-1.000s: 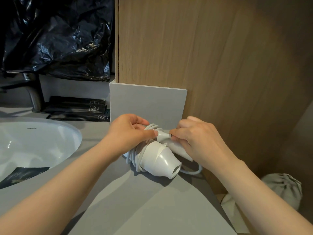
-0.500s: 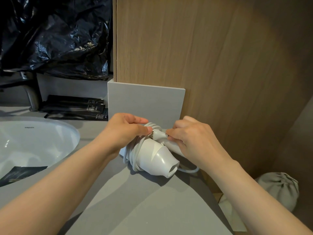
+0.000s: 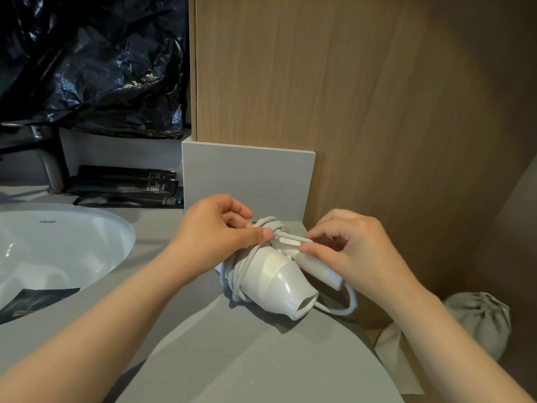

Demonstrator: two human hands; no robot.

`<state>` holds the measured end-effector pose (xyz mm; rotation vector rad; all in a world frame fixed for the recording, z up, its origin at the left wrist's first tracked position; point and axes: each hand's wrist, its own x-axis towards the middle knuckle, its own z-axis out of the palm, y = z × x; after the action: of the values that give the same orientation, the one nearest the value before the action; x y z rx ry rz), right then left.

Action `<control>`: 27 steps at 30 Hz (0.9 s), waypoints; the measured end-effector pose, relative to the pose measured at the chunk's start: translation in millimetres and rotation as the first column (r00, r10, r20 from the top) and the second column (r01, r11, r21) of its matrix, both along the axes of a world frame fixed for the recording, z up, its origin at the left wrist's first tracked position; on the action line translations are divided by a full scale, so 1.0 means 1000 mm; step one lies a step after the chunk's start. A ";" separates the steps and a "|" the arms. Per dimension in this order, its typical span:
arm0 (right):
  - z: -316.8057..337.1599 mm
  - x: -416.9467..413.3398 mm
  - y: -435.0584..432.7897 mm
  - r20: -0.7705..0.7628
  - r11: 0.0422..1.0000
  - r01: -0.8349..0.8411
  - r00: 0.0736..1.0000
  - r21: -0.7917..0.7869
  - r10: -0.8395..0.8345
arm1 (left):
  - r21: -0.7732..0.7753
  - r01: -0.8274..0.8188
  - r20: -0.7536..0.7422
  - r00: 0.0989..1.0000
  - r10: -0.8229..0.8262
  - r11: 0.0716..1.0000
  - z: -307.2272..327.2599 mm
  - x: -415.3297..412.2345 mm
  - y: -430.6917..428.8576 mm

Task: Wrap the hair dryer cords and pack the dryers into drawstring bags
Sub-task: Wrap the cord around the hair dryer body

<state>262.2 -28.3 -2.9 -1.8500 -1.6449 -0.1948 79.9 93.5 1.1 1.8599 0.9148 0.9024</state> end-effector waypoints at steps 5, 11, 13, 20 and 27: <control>-0.004 -0.009 0.004 -0.070 0.996 -0.060 0.995 0.058 0.064 | 0.071 -0.013 0.004 1.000 0.013 0.997 -0.001 0.002 -0.004; -0.004 -0.013 0.008 -0.212 0.995 -0.091 0.972 0.049 0.099 | 0.065 0.029 0.039 0.999 -0.031 0.997 -0.004 -0.004 0.000; -0.006 -0.012 0.005 -0.246 0.993 -0.102 0.962 0.064 0.115 | 0.066 0.052 0.055 0.997 -0.056 0.996 -0.004 -0.007 0.003; -0.021 -0.021 0.003 -0.478 0.974 -0.100 0.858 0.204 0.188 | 0.096 0.123 0.048 0.991 -0.128 0.988 -0.011 -0.004 0.000; -0.020 -0.023 -0.003 -0.485 0.987 -0.018 0.870 0.157 0.093 | 0.176 0.059 0.041 0.997 -0.067 0.983 -0.013 -0.007 0.017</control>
<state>239.5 -31.0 -23.0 -1.5708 -1.2846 0.1676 72.8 110.9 -11.4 1.9956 0.7639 1.0106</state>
